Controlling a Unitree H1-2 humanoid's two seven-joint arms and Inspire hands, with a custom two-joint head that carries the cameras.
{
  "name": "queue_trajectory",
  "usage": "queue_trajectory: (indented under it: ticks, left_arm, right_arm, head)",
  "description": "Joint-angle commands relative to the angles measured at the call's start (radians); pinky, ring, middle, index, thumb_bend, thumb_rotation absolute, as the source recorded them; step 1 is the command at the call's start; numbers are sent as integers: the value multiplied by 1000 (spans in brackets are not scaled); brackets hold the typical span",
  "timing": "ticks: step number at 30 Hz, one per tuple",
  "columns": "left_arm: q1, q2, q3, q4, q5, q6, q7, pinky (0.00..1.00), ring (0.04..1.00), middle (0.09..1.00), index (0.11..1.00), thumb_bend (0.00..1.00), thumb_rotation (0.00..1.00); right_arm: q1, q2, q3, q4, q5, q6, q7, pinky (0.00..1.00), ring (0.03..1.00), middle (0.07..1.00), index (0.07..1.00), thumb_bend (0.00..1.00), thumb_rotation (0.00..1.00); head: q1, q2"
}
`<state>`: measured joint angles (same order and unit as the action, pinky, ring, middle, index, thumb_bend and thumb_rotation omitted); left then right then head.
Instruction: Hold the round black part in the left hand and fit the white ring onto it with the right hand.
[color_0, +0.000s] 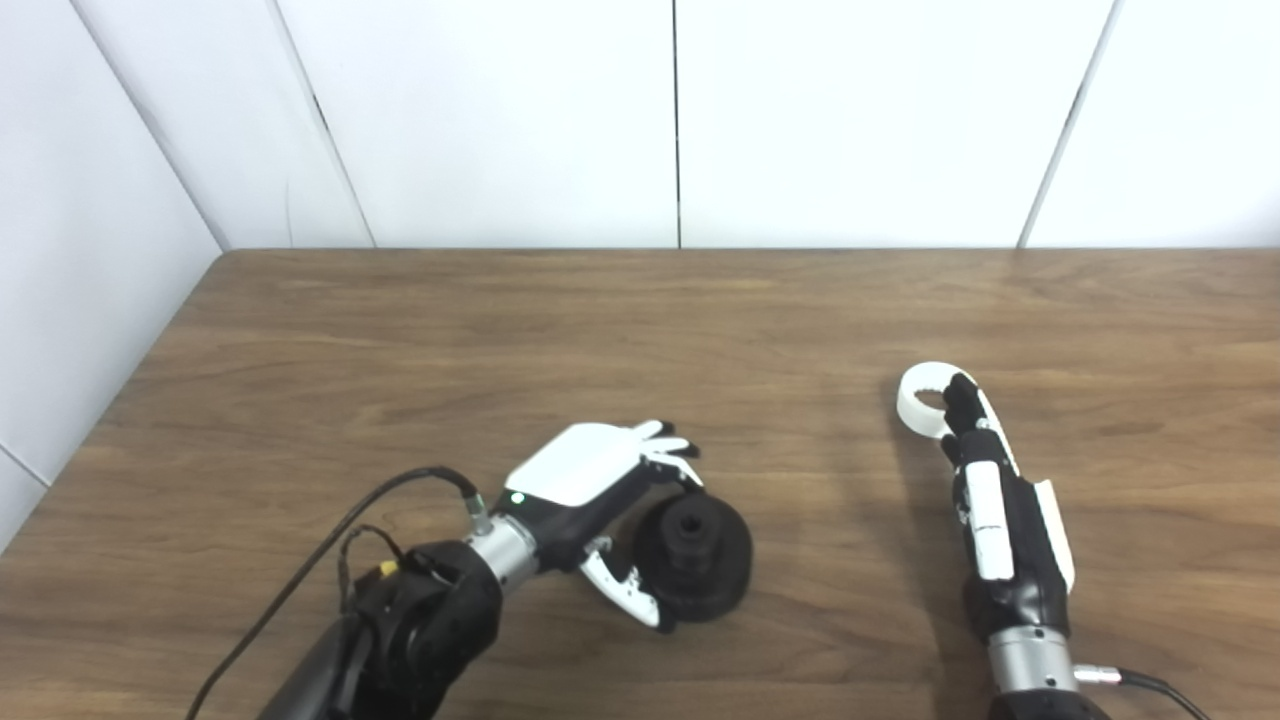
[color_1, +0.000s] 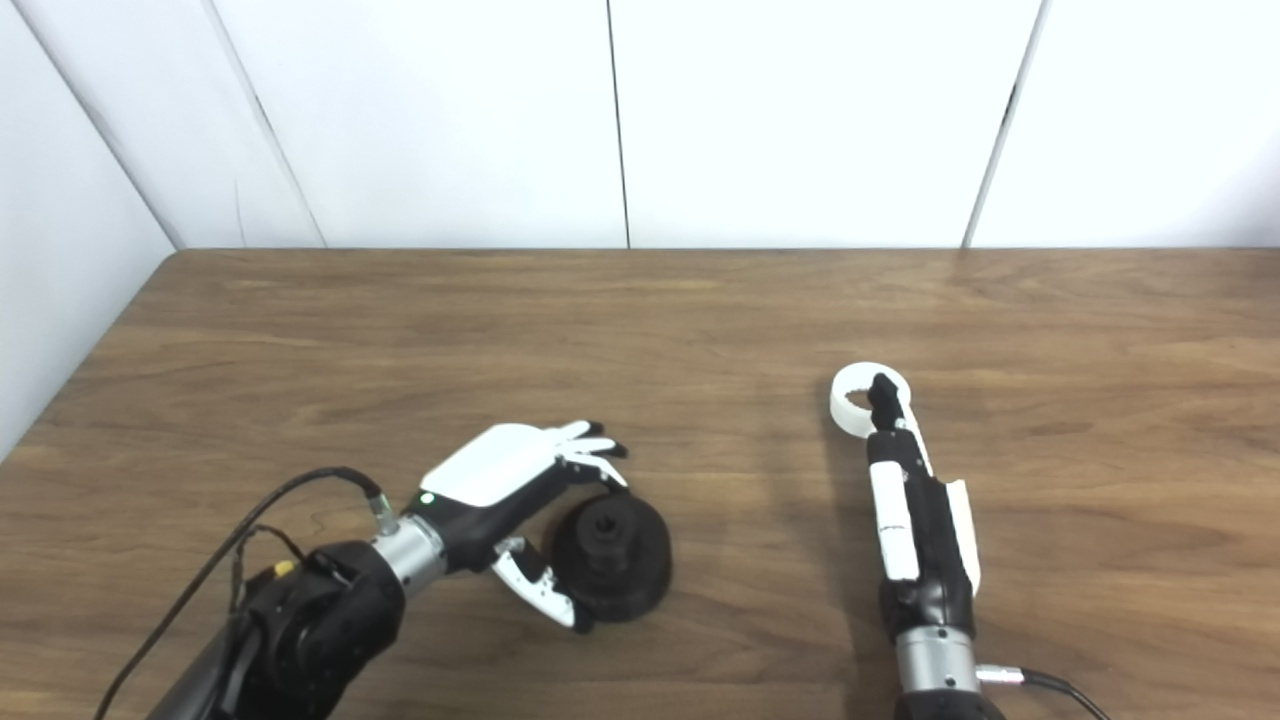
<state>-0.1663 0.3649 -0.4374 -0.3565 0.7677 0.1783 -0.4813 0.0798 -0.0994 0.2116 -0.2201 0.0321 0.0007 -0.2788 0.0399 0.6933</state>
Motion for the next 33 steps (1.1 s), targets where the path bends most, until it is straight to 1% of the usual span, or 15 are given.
queue_trajectory:
  ticks: [1, 12, 14, 16, 17, 18, 19, 20, 22, 23, 24, 25, 27, 31, 33]
  left_arm:
    - [-23, -5, 3, -38, 16, -27, 7, 943, 977, 911, 609, 820, 235]
    - [-9, -41, -13, -52, 33, -23, -29, 954, 985, 916, 616, 817, 244]
    - [-8, -45, -10, -49, 36, -26, -29, 953, 983, 915, 614, 819, 239]
    - [-8, -48, -10, -45, 38, -27, -28, 951, 981, 914, 613, 821, 237]
    - [-9, -49, -10, -43, 40, -28, -27, 950, 980, 913, 612, 820, 238]
    - [-9, -49, -10, -41, 40, -30, -26, 950, 980, 913, 612, 820, 238]
    - [-8, -50, -11, -37, 41, -34, -22, 950, 980, 913, 611, 820, 237]
    - [-8, -51, -11, -34, 42, -37, -19, 946, 978, 911, 609, 822, 235]
    - [-9, -51, -13, -28, 45, -39, -17, 946, 978, 911, 608, 821, 239]
    - [-9, -52, -14, -26, 47, -38, -17, 949, 980, 913, 609, 821, 241]
    - [-10, -52, -15, -23, 48, -38, -17, 950, 980, 913, 609, 822, 240]
    - [-9, -53, -15, -21, 48, -39, -14, 949, 980, 913, 607, 825, 240]
    - [-8, -55, -14, -16, 46, -42, -10, 948, 979, 912, 607, 825, 240]
    - [-4, -60, -8, -9, 46, -50, -7, 947, 980, 913, 607, 826, 241]
    - [0, -64, -3, -5, 42, -55, -4, 946, 980, 912, 604, 829, 237]
  right_arm:
    - [4, 116, -4, -22, 2, -7, 6, 990, 981, 959, 956, 635, 970]
    - [5, 108, -6, -40, 3, 1, 9, 993, 977, 959, 945, 628, 965]
    - [2, 102, -12, -60, 11, 15, 11, 976, 974, 959, 933, 615, 944]
    - [-8, 81, -20, -95, -30, 44, 3, 931, 961, 954, 916, 582, 918]
    - [-13, 72, -24, -109, -49, 57, 0, 876, 938, 936, 892, 541, 846]
    - [-26, 40, -26, -139, -131, 113, -5, 857, 930, 930, 884, 527, 821]
    - [-40, 3, -27, -174, -231, 191, -4, 845, 919, 917, 856, 537, 721]
    - [-50, -20, -29, -198, -302, 247, 0, 855, 904, 903, 830, 612, 611]
    - [-82, -79, -32, -236, -440, 334, 29, 836, 883, 889, 808, 685, 516]
    - [-100, -105, -34, -247, -482, 361, 50, 852, 893, 890, 799, 735, 474]
    - [-125, -140, -37, -248, -521, 381, 75, 873, 908, 893, 792, 770, 441]
    - [-152, -172, -41, -243, -550, 399, 104, 898, 939, 900, 775, 822, 379]
    - [-202, -221, -50, -218, -583, 415, 156, 921, 952, 905, 758, 857, 330]
    - [-272, -274, -60, -157, -598, 428, 232, 983, 972, 914, 732, 894, 269]
    - [-308, -292, -57, -118, -611, 439, 265, 996, 981, 916, 722, 896, 261]
  head:
    - [1, 0]
    - [-7, 4]
    - [-10, 8]
    - [-10, 9]
    - [-9, 10]
    - [-11, 11]
    - [-18, 10]
    - [-20, 9]
    - [-20, 11]
    - [-22, 11]
    - [-23, 10]
    - [-24, 11]
    - [-25, 11]
    - [-24, 11]
    - [-26, 13]
